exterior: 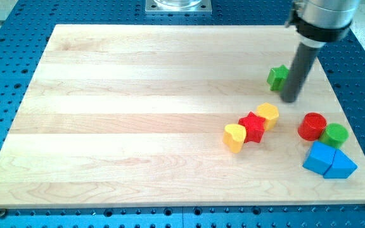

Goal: Move the red circle above the red star

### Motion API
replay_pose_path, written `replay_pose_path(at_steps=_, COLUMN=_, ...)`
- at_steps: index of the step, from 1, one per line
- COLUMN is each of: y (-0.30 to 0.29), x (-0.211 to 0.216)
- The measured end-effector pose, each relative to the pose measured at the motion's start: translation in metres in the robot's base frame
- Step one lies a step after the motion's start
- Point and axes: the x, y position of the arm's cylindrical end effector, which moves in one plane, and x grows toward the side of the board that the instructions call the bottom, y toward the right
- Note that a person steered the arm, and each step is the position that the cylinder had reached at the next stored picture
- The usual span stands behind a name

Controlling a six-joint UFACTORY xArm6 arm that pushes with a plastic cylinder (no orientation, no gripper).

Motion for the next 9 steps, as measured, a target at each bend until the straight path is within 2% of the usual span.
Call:
replay_pose_path(at_steps=1, y=0.072, x=0.040)
replay_pose_path(at_steps=2, y=0.076, x=0.088)
replay_pose_path(at_steps=5, y=-0.017, x=0.083)
replay_pose_path(at_steps=6, y=0.030, x=0.069)
replay_pose_path(at_steps=9, y=-0.128, x=0.070)
